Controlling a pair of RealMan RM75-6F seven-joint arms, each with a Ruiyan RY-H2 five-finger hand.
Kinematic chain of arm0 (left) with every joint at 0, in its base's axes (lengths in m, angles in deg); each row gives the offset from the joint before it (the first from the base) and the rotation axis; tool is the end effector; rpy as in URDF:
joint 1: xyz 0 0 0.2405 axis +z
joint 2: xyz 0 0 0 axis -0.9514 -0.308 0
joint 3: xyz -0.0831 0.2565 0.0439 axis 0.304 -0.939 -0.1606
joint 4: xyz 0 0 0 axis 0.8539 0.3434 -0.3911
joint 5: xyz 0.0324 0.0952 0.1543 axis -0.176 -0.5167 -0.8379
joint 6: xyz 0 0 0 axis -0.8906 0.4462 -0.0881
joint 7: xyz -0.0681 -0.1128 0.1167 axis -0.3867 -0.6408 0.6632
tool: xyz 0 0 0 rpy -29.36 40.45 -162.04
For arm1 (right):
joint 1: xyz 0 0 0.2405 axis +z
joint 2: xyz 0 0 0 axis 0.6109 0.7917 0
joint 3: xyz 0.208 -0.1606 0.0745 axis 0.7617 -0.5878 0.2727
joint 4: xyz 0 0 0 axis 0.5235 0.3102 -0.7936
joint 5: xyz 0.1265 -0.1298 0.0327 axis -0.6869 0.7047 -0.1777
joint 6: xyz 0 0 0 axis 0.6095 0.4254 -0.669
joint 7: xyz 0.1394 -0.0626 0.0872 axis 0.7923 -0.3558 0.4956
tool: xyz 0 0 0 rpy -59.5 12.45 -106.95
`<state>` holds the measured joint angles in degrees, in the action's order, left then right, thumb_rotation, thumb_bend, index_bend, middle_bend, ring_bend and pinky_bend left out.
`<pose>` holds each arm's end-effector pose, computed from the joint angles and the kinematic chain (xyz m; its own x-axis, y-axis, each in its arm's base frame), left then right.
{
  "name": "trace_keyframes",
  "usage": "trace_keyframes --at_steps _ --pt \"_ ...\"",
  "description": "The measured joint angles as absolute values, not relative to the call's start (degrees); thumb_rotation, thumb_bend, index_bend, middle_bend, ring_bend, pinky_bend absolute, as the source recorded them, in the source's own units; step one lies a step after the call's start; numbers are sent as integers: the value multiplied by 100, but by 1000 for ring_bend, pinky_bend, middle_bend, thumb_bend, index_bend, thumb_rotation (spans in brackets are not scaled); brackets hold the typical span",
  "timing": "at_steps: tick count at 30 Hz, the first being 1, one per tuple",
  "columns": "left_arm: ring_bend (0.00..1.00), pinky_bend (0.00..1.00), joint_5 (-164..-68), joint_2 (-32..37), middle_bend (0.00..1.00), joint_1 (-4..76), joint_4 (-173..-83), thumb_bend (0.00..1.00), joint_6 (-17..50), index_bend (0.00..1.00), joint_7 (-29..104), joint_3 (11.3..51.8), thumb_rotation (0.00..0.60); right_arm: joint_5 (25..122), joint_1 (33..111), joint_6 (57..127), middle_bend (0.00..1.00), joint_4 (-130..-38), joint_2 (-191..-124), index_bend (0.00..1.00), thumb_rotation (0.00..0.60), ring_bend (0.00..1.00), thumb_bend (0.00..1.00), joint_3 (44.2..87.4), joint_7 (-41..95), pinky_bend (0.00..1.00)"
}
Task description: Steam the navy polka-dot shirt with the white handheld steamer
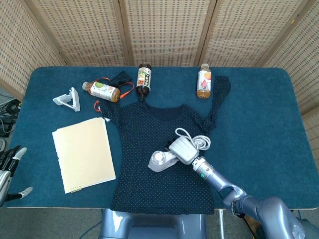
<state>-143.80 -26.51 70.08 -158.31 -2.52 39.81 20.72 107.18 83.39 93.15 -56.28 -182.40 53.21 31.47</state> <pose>-0.3034 0.1761 0.2074 0.4367 0.1436 0.8881 0.8978 -0.0075 -0.4403 -0.1375 -0.3566 -0.0920 0.5583 -0.0794 0.8258 -0.5927 -0.7347 0.3300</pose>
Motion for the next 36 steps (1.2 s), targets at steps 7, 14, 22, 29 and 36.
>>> trace_keyframes --at_steps 7,14,22,29,36 --pt "0 0 -14370 -2649 0 6994 -15844 0 -229 0 4000 2078 600 11172 8311 9565 666 -6266 -18009 758 600 780 1000 4998 2899 1000" --pt "0 0 -14379 -2655 0 7018 -15843 0 -271 0 3986 2074 600 11102 8288 9557 666 -6040 -18005 758 600 780 1000 5080 2844 1000" --pt "0 0 -14399 -2638 0 7008 -15841 0 -250 0 4009 2066 600 10770 8289 9380 665 -4960 -18090 758 600 780 1000 5372 3028 1000" --pt "0 0 -14402 -2620 0 6991 -15851 0 -211 0 4058 2058 600 10356 8258 9064 665 -3852 -18252 758 600 780 1000 5645 3408 1000" --pt "0 0 -14398 -2609 0 6986 -15896 0 -204 0 4117 2059 600 10053 8249 8778 665 -3173 -18505 758 600 780 1000 5851 3748 1000"
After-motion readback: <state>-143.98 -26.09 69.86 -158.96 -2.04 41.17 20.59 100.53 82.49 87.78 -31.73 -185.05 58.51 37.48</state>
